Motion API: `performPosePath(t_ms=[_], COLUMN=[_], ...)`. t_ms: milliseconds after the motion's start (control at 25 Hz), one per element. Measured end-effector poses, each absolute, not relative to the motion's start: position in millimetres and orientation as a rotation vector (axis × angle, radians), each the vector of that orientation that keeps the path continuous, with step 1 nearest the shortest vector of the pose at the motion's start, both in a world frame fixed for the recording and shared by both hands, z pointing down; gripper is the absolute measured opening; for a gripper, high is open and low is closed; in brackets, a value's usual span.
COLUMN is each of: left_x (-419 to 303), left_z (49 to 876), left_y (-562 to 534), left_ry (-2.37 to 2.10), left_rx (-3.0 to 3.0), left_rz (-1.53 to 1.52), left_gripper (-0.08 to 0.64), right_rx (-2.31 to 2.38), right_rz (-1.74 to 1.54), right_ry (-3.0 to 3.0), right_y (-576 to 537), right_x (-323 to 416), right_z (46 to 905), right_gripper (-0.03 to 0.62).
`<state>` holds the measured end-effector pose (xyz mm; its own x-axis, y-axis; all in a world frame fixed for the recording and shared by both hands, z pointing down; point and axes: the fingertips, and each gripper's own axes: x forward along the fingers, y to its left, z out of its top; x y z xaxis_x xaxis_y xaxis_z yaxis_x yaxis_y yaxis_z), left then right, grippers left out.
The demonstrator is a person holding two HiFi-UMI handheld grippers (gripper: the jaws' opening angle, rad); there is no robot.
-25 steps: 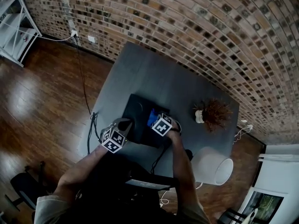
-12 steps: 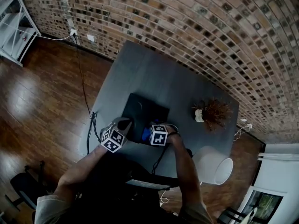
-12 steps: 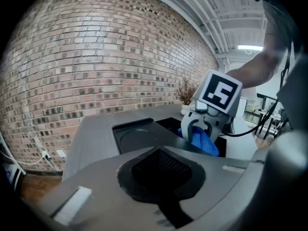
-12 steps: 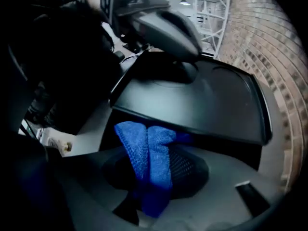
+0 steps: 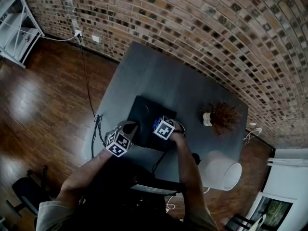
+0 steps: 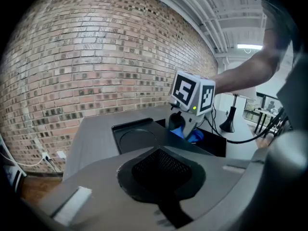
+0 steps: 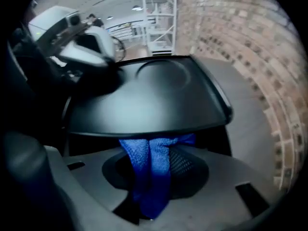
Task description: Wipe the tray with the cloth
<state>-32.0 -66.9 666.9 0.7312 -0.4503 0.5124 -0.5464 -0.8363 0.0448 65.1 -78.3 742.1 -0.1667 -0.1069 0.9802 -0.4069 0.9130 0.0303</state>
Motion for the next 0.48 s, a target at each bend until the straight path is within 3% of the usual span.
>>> performPosePath(t_ms=[240,480], left_x=[-31,-33], left_z=[667,666], left_y=[-66,-67], left_ry=[-0.796,-0.811], left_rx=[2.742,2.734], left_rz=[0.736,0.734], left_gripper=[0.003,0.003], right_rx=[0.768,0.328], right_rz=[0.321,0.113], right_ry=[-1.662,-1.712], right_y=[-128,-70], right_x=[102,55], right_z=[737,740], right_gripper=[0.149,0.147])
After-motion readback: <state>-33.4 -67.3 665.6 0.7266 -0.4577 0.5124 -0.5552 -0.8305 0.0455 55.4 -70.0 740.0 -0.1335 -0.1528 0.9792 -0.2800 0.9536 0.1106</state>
